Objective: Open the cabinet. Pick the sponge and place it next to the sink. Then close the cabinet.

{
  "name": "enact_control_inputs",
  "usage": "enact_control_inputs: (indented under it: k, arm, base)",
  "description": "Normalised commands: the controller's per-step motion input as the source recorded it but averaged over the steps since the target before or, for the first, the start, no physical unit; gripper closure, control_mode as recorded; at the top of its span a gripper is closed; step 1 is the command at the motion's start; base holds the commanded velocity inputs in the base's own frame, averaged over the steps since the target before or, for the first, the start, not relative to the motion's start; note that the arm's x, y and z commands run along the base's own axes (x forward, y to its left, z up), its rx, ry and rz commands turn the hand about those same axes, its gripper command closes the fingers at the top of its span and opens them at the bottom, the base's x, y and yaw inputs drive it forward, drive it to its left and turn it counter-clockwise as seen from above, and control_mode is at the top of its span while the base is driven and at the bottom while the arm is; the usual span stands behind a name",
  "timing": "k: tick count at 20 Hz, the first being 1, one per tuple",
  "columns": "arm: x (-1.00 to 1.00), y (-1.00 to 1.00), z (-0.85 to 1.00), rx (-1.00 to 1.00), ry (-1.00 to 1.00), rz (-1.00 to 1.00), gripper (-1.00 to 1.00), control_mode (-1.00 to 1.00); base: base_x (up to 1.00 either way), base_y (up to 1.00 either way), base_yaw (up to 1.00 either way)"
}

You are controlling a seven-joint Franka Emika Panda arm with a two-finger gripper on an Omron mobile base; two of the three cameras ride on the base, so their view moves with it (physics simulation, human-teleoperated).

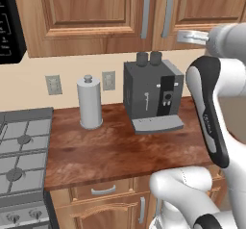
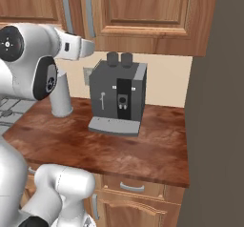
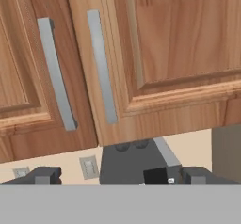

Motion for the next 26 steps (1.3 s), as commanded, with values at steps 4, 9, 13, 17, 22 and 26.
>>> enact_control_inputs:
  k: [4, 9, 13, 17, 22, 26]
  arm:
    - [-0.18, 0.00, 0.23, 0.10, -0.04, 0.00, -1.00, -1.00]
    - [0.00, 0.01, 0.00, 0.01, 0.00, 0.00, -1.00, -1.00]
    - [0.00, -0.08, 0.00, -0.08, 0.00, 0.03, -1.00, -1.00]
    - [0.05, -0.13, 0.11, -0.20, 0.09, 0.03, -1.00, -1.00]
    - [0.00, 0.00, 0.18, -0.13, 0.18, 0.01, -1.00, -1.00]
    - [0.00, 0.02, 0.00, -0.04, 0.05, 0.00, -1.00, -1.00]
  base:
    - [0.00, 0.00, 0.00]
    - [0.00, 0.00, 0.00]
    - [0.00, 0.00, 0.00]
    - [0.00, 0.00, 0.00]
    - [0.00, 0.00, 0.00]
    - [0.00, 0.00, 0.00]
